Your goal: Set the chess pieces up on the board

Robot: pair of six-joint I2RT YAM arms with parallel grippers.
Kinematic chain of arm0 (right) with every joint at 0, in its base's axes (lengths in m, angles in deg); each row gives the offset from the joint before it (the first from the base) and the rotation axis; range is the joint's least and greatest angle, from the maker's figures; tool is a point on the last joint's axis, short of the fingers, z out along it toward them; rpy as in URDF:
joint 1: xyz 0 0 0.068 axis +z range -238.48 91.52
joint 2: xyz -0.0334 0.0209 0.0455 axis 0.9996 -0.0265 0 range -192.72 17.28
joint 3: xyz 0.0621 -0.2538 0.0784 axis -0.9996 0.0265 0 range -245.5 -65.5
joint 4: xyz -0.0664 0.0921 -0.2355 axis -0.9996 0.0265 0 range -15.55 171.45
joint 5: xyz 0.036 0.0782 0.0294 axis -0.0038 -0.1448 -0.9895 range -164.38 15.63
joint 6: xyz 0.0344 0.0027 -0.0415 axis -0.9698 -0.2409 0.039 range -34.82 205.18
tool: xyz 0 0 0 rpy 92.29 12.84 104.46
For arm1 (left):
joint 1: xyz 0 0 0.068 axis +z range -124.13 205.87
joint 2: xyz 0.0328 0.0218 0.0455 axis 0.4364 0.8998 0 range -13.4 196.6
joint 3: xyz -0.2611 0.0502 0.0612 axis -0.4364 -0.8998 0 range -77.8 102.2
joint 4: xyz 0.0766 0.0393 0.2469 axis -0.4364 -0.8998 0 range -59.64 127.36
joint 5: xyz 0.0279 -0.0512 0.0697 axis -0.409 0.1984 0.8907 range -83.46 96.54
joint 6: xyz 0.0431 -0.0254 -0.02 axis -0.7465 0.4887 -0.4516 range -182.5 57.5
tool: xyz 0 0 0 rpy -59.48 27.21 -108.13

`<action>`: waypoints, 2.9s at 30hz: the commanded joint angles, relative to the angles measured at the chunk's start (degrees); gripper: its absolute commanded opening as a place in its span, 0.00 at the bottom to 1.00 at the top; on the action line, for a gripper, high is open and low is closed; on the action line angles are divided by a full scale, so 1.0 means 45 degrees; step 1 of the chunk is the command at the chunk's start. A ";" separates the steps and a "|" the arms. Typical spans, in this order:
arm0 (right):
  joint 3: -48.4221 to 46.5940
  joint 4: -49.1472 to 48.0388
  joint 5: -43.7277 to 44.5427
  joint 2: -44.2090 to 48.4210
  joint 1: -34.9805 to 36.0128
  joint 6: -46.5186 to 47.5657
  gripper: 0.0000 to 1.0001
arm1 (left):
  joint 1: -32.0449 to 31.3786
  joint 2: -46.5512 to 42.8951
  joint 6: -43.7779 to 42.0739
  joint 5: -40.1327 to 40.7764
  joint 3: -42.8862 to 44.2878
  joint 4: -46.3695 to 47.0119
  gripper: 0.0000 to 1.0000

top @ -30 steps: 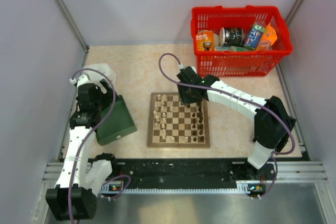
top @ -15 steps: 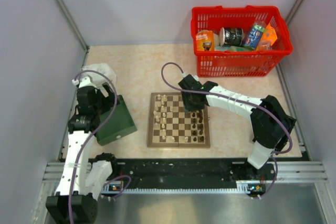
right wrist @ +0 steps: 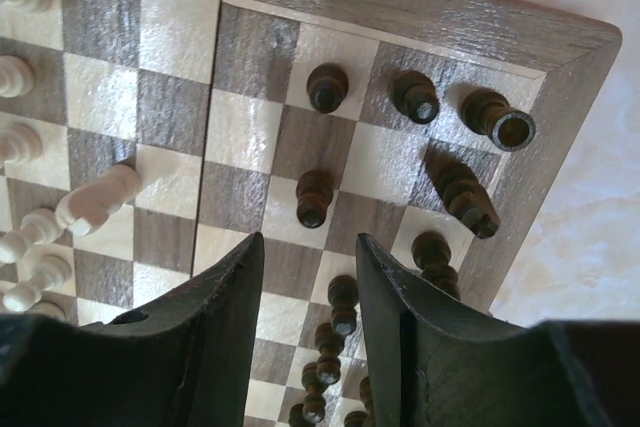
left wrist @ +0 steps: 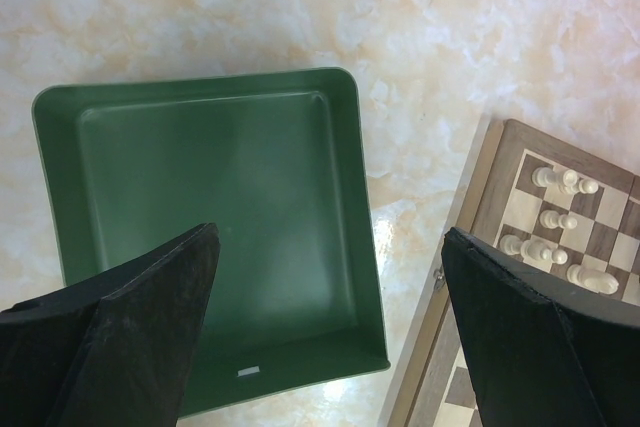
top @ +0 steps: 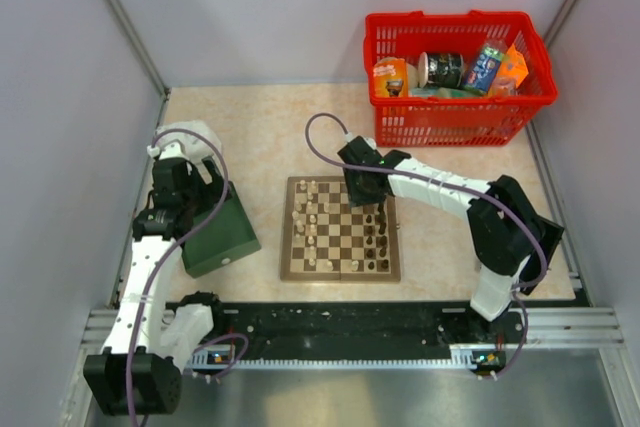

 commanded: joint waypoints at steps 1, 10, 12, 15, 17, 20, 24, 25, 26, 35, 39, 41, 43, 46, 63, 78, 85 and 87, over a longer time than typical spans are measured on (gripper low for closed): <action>-0.0729 -0.0205 -0.0057 -0.0327 -0.0453 0.0245 0.41 | -0.0049 -0.0055 0.0118 -0.0043 0.0462 0.0236 0.98; -0.0710 -0.0283 -0.0506 -0.0425 -0.0591 0.0578 0.36 | -0.0030 0.0101 0.0215 -0.0043 0.0521 0.0314 0.99; -0.0710 -0.0361 -0.0642 -0.0405 -0.0591 0.0597 0.36 | -0.0030 0.0121 0.0215 -0.0043 0.0462 0.0353 0.98; -0.0768 -0.0380 -0.0663 -0.0483 -0.0571 0.0637 0.35 | -0.0049 0.0121 0.0235 -0.0024 0.0384 0.0412 0.98; -0.0788 -0.0400 -0.0643 -0.0580 -0.0591 0.0656 0.32 | -0.0030 0.0160 0.0235 -0.0043 0.0384 0.0412 0.99; -0.0885 -0.0342 -0.0624 -0.0698 -0.0591 0.0676 0.22 | -0.0049 0.0160 0.0216 -0.0044 0.0345 0.0412 0.99; -0.0925 -0.0166 -0.0487 -0.0639 -0.0591 0.0617 0.20 | -0.0049 0.0160 0.0215 0.0034 0.0306 0.0412 0.99; -0.0925 -0.0146 -0.0390 -0.0601 -0.0591 0.0636 0.19 | -0.0030 0.0160 0.0196 0.0054 0.0286 0.0412 0.98; -0.0925 -0.0127 -0.0312 -0.0542 -0.0591 0.0637 0.18 | -0.0049 0.0160 0.0215 0.0054 0.0267 0.0412 0.99; -0.0847 0.0264 -0.0175 -0.0133 -0.0610 0.0657 0.14 | -0.0049 0.0140 0.0176 0.0093 0.0209 0.0392 0.99; -0.0573 0.0342 0.0020 0.0239 -0.0610 0.0676 0.14 | -0.0049 0.0121 0.0215 0.0074 0.0092 0.0373 0.99; -0.0476 0.0439 0.0041 0.0298 -0.0630 0.0656 0.14 | -0.0030 0.0121 0.0235 0.0015 0.0091 0.0373 0.99; -0.0378 0.0440 -0.0037 0.0376 -0.0630 0.0656 0.14 | -0.0030 0.0101 0.0274 -0.0004 0.0052 0.0373 0.98; -0.0164 0.0421 -0.0018 0.0435 -0.0630 0.0656 0.14 | -0.0049 0.0062 0.0274 -0.0024 0.0052 0.0354 0.99; 0.0442 0.0342 -0.0253 0.0571 -0.0649 0.0558 0.15 | -0.0049 0.0199 0.0430 -0.0161 0.0052 0.0451 0.98; -0.0396 0.0362 -0.0740 0.0728 -0.0649 0.0988 0.32 | -0.0030 0.0199 0.0430 -0.0180 0.0091 0.0490 0.98; -0.1275 0.0401 -0.0917 0.0767 -0.0649 0.1124 0.51 | -0.0030 0.0238 0.0274 -0.0025 0.0364 0.0275 0.98; -0.1529 0.0440 -0.0781 0.0670 -0.0649 0.1144 0.56 | -0.0049 0.0121 0.0235 0.0112 0.0364 0.0236 0.98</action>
